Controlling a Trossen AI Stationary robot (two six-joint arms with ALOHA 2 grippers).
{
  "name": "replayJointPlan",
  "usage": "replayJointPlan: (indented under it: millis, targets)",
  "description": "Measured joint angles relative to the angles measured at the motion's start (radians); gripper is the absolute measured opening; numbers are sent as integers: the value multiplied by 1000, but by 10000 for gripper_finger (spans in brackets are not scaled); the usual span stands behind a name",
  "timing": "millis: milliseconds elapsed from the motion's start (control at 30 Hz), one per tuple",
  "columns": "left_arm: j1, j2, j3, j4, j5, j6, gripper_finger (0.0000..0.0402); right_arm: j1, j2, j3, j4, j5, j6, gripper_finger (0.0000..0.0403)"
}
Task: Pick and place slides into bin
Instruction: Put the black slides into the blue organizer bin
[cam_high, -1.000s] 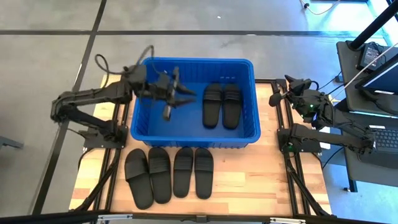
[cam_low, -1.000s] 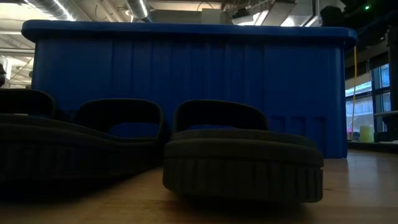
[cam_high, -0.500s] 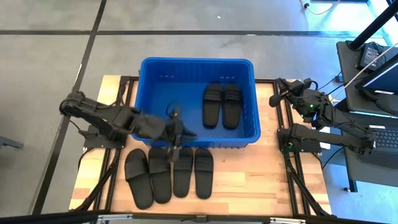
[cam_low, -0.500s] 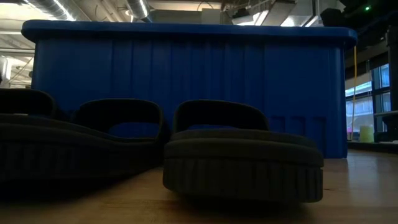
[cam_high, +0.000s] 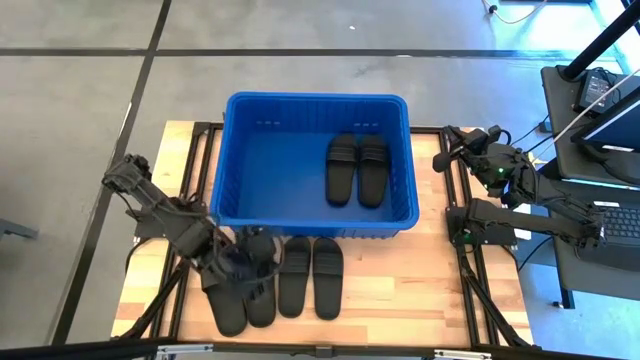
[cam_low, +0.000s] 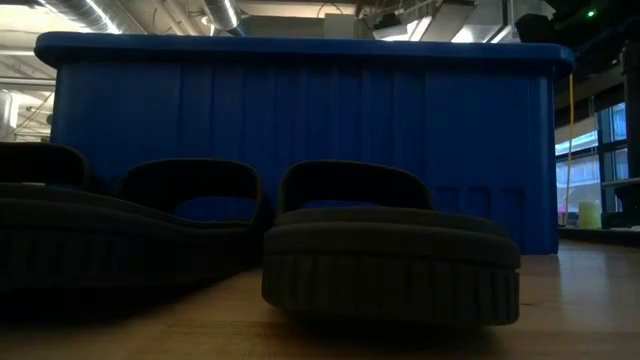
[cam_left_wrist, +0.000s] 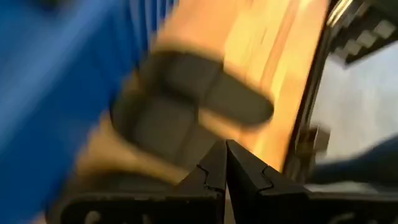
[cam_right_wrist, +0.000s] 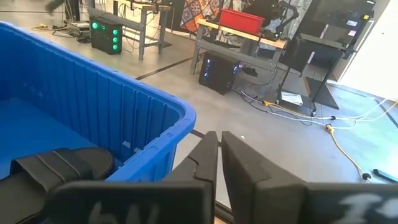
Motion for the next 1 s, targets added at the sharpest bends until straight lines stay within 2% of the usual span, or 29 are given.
replayJointPlan:
  millis: [67, 167, 367, 633, 867, 1000]
  targets:
    - [-18, 26, 0, -63, 90, -102, 1, 0, 0, 0, 0, 0, 0, 18]
    - [-47, 74, 0, -188, 169, -214, 1, 0, 0, 0, 0, 0, -1, 9]
    - [-76, 195, 0, -330, 324, -267, 1, 0, 0, 0, 0, 0, 0, 9]
    - [-76, 300, 0, -321, 381, -296, 6, 0, 0, 0, 1, 0, 2, 20]
    - [-76, 309, 0, -306, 382, -324, 15, 0, 0, 0, 1, 0, 2, 6]
    - [-76, 309, 0, -325, 382, -367, 41, 0, 0, 0, 1, 0, 2, 10]
